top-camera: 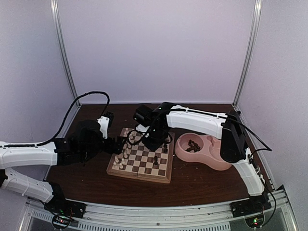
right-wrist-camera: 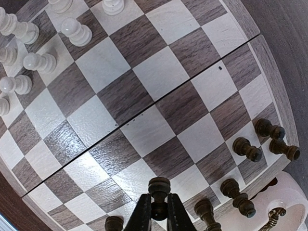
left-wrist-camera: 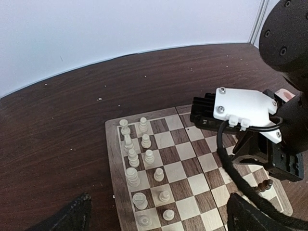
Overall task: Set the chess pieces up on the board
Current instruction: Place the pawn on the chessboard, then pick up the king from the chessboard.
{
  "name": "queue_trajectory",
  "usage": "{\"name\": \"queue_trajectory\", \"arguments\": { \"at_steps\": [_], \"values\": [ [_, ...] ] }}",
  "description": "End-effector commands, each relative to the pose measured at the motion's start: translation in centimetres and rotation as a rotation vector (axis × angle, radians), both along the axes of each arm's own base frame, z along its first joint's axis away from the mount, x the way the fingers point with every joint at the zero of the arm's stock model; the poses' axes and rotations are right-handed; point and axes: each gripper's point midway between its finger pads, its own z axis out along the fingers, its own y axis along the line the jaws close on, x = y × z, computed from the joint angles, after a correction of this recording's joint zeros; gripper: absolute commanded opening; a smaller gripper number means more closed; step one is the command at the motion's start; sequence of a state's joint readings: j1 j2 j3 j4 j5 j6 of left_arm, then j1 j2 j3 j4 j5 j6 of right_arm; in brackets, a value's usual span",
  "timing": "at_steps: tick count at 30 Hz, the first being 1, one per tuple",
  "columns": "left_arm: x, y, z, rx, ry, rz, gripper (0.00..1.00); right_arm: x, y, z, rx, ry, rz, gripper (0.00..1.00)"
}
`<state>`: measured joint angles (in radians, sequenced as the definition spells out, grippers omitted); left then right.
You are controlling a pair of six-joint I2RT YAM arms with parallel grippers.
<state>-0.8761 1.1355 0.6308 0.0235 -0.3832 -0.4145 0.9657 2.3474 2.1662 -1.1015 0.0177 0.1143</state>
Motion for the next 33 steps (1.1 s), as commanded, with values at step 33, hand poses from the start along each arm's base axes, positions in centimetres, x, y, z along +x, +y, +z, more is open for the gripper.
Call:
{"name": "queue_trajectory", "arguments": {
  "at_steps": [33],
  "values": [
    [-1.9, -8.0, -1.1, 0.014, 0.086, -0.407, 0.71, -2.2, -8.7, 6.6, 0.445, -0.417, -0.173, 0.22]
  ]
}}
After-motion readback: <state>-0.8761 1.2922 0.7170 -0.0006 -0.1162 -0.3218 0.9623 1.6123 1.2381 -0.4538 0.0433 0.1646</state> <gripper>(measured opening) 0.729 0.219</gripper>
